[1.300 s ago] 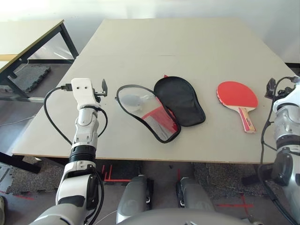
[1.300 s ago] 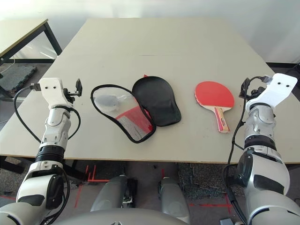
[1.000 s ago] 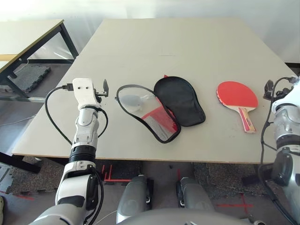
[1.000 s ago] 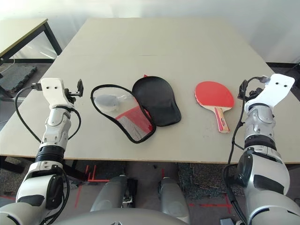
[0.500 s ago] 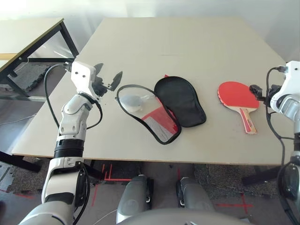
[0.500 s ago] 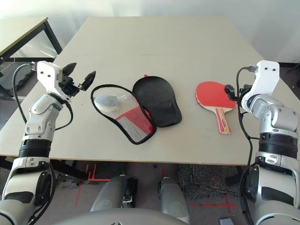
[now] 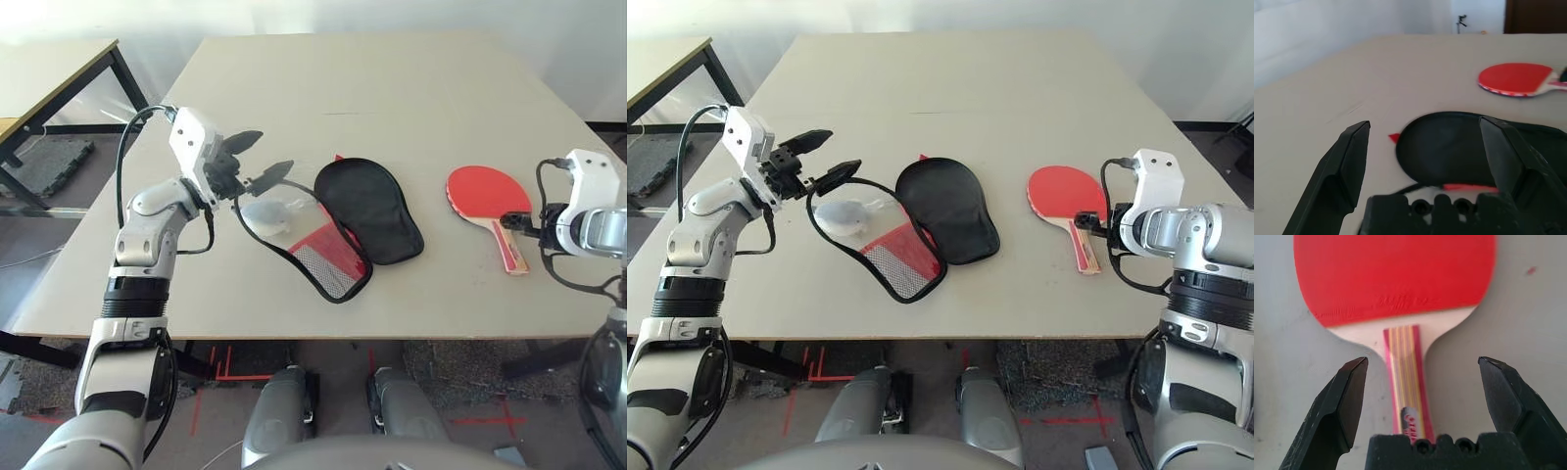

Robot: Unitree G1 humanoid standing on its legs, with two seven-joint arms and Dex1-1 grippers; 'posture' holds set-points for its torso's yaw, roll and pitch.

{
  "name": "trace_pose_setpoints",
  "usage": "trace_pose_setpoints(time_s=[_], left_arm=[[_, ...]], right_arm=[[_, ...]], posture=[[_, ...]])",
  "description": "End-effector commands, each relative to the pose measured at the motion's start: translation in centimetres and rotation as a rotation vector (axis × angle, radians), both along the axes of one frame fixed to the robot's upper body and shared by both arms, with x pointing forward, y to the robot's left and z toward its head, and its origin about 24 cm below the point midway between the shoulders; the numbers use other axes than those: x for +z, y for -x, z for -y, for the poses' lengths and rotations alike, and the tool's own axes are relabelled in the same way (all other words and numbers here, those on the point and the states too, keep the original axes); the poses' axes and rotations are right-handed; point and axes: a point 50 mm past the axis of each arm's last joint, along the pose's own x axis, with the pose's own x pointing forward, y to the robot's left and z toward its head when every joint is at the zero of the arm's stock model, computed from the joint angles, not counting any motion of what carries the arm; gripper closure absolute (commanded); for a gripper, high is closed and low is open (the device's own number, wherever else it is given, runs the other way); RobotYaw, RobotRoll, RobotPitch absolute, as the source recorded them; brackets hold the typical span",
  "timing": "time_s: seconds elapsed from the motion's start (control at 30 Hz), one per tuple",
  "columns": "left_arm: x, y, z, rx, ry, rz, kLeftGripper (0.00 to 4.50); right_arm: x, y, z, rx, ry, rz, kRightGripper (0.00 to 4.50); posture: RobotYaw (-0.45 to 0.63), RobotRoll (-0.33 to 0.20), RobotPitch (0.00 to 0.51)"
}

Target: Store the ping-pong paddle in its case and zip it.

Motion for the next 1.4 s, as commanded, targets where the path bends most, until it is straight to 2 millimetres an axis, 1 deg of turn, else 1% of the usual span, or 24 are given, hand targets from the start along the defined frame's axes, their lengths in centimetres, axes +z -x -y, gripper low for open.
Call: trace_pose_setpoints(time_s=[0.03,0.23,0.27,0.33,0.37,0.47,0.57,0.6,0.77,0.8,0.9,1.07,1.27,1.4], left_arm=[[-0.3,0.5,0.2,-0.04,-0.02,-0.036,0.0],[-0.6,0.7,0.0,-0.054,-0.053,-0.052,0.0],[-0.6,0.7,0.0,-0.052,-0.056,-0.052,0.0],[-0.6,0.7,-0.1,-0.053,-0.062,-0.053,0.0],[-0.7,0.7,-0.1,-0.053,-0.064,-0.054,0.0],[-0.8,0.8,-0.3,-0.051,-0.069,-0.057,0.0],[-0.9,0.8,-0.4,-0.05,-0.073,-0.06,0.0],[-0.9,0.8,-0.4,-0.051,-0.074,-0.062,0.0],[-1.1,0.8,-0.5,-0.052,-0.091,-0.066,0.0],[-1.1,0.8,-0.6,-0.051,-0.092,-0.066,0.0],[-1.1,0.7,-0.7,-0.048,-0.099,-0.067,0.0],[-1.1,0.5,-1.0,-0.04,-0.112,-0.061,0.0],[-1.0,0.5,-1.1,-0.03,-0.11,-0.049,0.0],[-1.1,0.6,-1.1,-0.025,-0.107,-0.047,0.0]], right_arm=[[-1.3,-0.1,-0.3,0.001,-0.008,-0.035,0.01],[-2.5,-0.6,-0.9,0.017,-0.012,-0.057,0.01],[-2.6,-0.6,-1.0,0.019,-0.017,-0.058,0.18],[-2.6,-0.6,-1.1,0.025,-0.023,-0.059,0.64],[-2.6,-0.6,-1.3,0.036,-0.031,-0.06,0.95],[-2.3,-0.6,-1.6,0.05,-0.034,-0.055,1.99],[-1.8,-0.5,-1.6,0.062,-0.026,-0.044,3.14],[-1.6,-0.5,-1.6,0.07,-0.028,-0.039,3.39],[0.1,-0.6,-2.5,0.137,-0.047,0.017,3.39],[0.6,-0.7,-2.9,0.163,-0.056,0.041,3.39],[2.5,-0.6,-4.9,0.304,-0.084,0.088,3.39],[4.4,-1.0,-6.6,0.391,-0.097,0.125,3.39],[5.7,-1.8,-8.8,0.454,-0.107,0.164,3.39],[5.7,-2.3,-10.4,0.478,-0.128,0.174,3.39]], posture=[[0.0,0.0,0.083],[0.01,0.0,0.081],[0.01,0.0,0.081],[0.01,0.0,0.083],[0.01,0.0,0.084],[0.01,0.0,0.087],[0.01,0.0,0.09],[0.01,0.0,0.09],[0.0,0.0,0.092],[0.0,0.0,0.092],[0.0,0.0,0.092],[0.01,0.0,0.093],[0.03,0.0,0.091],[0.04,0.0,0.09]])
